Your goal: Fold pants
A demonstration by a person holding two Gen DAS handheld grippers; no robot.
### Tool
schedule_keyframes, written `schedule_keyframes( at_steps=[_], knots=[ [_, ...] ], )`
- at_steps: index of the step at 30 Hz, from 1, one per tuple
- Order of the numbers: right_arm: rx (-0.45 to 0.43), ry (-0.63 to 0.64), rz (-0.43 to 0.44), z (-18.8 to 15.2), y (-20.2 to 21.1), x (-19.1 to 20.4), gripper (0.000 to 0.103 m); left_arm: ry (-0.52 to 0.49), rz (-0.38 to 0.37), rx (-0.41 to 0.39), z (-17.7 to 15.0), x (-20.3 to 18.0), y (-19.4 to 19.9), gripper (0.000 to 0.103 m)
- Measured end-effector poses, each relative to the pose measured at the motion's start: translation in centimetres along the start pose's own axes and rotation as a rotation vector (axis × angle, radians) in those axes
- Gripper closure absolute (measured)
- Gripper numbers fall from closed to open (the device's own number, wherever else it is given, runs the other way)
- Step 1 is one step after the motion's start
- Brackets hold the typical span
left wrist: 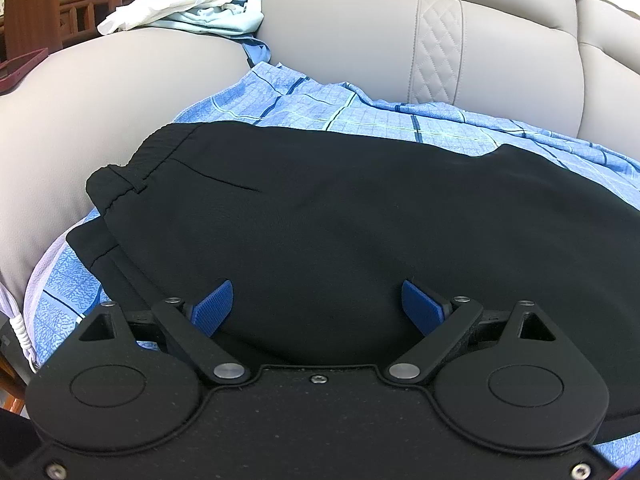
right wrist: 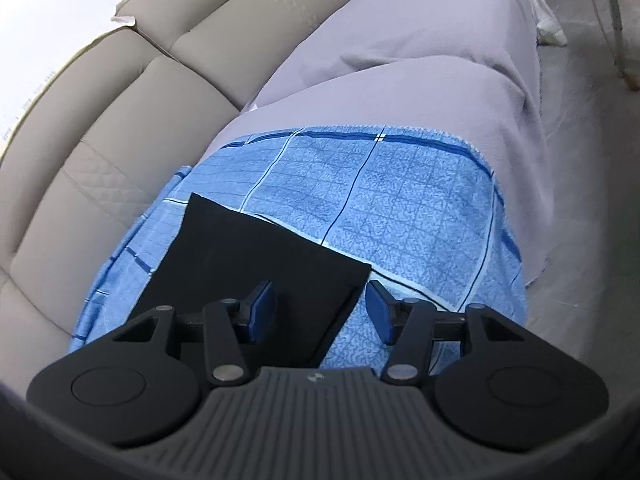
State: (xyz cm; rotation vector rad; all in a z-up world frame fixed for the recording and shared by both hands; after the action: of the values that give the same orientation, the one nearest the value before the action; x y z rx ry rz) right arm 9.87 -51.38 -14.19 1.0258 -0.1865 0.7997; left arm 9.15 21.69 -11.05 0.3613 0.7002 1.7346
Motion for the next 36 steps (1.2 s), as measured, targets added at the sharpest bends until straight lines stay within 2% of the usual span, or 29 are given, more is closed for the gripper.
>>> schedule_keyframes(
  at_steps=[3, 10, 13, 17, 21, 24, 26, 27, 28, 29, 30, 31, 34, 36],
  knots=[
    [0.066, -0.015, 0.077, 0.1, -0.3, -0.3, 0.045, 0.002, 0.003, -0.002, 0.0, 0.0, 0.0, 0.011],
    [0.131, -0.104, 0.153, 0.3, -0.6, -1.2, 0.045, 0.004, 0.006, -0.005, 0.1, -0.1, 0.0, 0.011],
    [0.137, -0.118, 0.160, 0.2, -0.6, -1.3, 0.045, 0.003, 0.007, -0.004, 0.0, -0.1, 0.0, 0.011],
    [0.112, -0.108, 0.160, 0.4, -1.1, -0.8, 0.041, 0.003, 0.008, -0.002, 0.1, -0.2, 0.0, 0.010],
    [0.068, -0.088, 0.163, 0.1, -1.3, 0.1, 0.045, 0.008, 0.012, 0.007, 0.3, -0.3, -0.1, 0.010],
    [0.013, 0.007, 0.121, -0.4, -1.5, 1.6, 0.043, 0.010, 0.015, 0.013, 0.4, -0.2, -0.1, 0.010],
    [-0.049, 0.110, 0.053, -0.8, -1.9, 3.1, 0.040, 0.013, 0.016, 0.022, 0.5, -0.2, -0.2, 0.010],
    [-0.074, 0.148, 0.021, -0.9, -2.1, 4.0, 0.048, 0.016, 0.017, 0.029, 0.6, -0.2, -0.2, 0.010],
    [-0.096, 0.181, -0.013, -1.1, -2.3, 4.9, 0.050, 0.019, 0.017, 0.038, 0.8, -0.2, -0.3, 0.010],
    [-0.111, 0.207, -0.049, -1.3, -2.5, 5.7, 0.065, 0.019, 0.017, 0.046, 0.9, -0.1, -0.4, 0.010],
    [-0.119, 0.229, -0.081, -1.4, -2.6, 6.4, 0.087, 0.019, 0.016, 0.053, 1.0, -0.1, -0.5, 0.010],
    [-0.128, 0.244, -0.117, -1.5, -2.7, 7.0, 0.093, 0.019, 0.013, 0.060, 1.1, -0.1, -0.6, 0.010],
    [-0.102, 0.254, -0.068, -1.7, -2.4, 9.3, 0.095, 0.018, 0.004, 0.075, 1.3, 0.1, -0.7, 0.010],
    [-0.145, 0.374, -0.096, -3.0, -1.6, 13.3, 0.095, 0.020, 0.000, 0.082, 1.3, 0.2, -0.7, 0.010]
  ],
)
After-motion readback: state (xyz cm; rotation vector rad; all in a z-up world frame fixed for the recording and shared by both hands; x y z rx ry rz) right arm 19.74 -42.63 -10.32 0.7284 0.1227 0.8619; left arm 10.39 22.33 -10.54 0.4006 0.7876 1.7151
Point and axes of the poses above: each gripper's, at about its wrist camera, not at the fingertips, and y roughly against the way its jaws point, x to its left, z to its top, the point moved 3 cm from there along -y, roughly the way its jaws point, and after that the axes turned 9 degrees about -z, right-handed, at the moved point
